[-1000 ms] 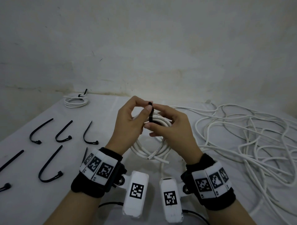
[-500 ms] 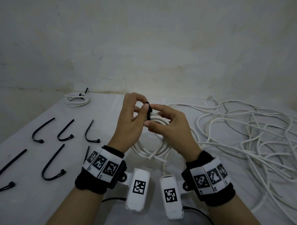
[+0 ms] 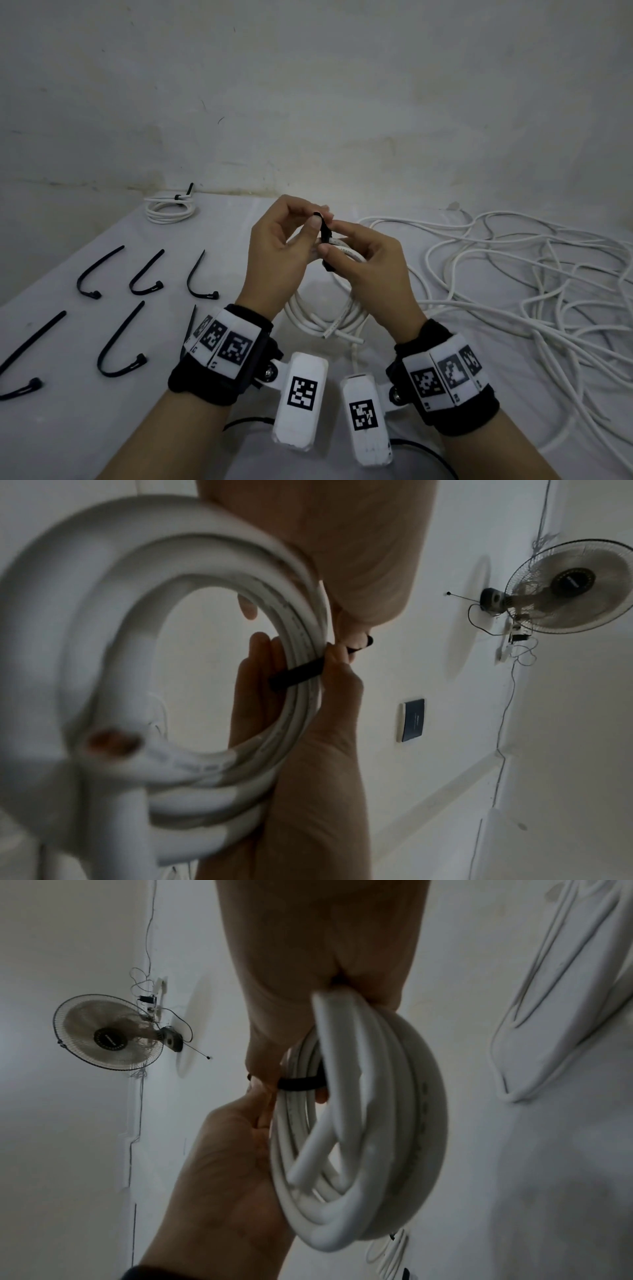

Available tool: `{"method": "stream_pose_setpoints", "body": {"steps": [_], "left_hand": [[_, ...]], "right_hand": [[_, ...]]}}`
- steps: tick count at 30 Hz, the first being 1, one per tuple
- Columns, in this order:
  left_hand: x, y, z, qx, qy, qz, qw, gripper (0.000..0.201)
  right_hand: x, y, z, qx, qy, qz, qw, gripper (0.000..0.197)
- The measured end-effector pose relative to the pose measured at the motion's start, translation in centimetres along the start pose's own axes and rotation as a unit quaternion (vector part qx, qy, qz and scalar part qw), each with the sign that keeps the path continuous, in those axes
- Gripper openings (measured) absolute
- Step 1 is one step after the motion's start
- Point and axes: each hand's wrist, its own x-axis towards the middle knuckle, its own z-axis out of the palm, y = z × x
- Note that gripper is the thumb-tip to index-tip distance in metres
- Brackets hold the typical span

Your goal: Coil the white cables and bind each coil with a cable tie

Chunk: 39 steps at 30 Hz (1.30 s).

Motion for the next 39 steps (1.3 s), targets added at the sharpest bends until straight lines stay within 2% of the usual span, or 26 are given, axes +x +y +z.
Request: {"method": "stream_pose_setpoints", "body": {"steps": [6,16,20,24,33,39], "left_hand": [[0.3,1.0,-0.2,0.026,-0.009,0.025,0.999,0.016],[0.2,1.7,-0.1,0.042,-0.015,0.04,0.998,0.019],[0.6,1.5,-0.3,0.078,-0.049,0.03,0.995,0.017],[0.7,1.2,-0.7,0.117,-0.016,0.048,0.992,0.017],[0.1,1.4,0.0,0.105,0.011,0.052,0.993,0.016],[0.2,0.9,-0.2,0.132,-0.01,0.059,0.989,0.018]], "right_hand": [[0.0,0.9,0.3,-0.002,-0.009,0.029,1.0,0.034],[0.1,1.1,-0.1,0.032,-0.011,0.038,0.999,0.025],[0.1,0.8,-0.2,0.028,-0.011,0.03,0.999,0.026],[0.0,0.7,0.2,0.015,-0.006,0.021,1.0,0.026],[-0.1,1.4,0.6,-0.005,0.009,0.016,1.0,0.018],[-0.1,1.3,0.4,0.003,-0.01,0.039,0.999,0.019]]}}
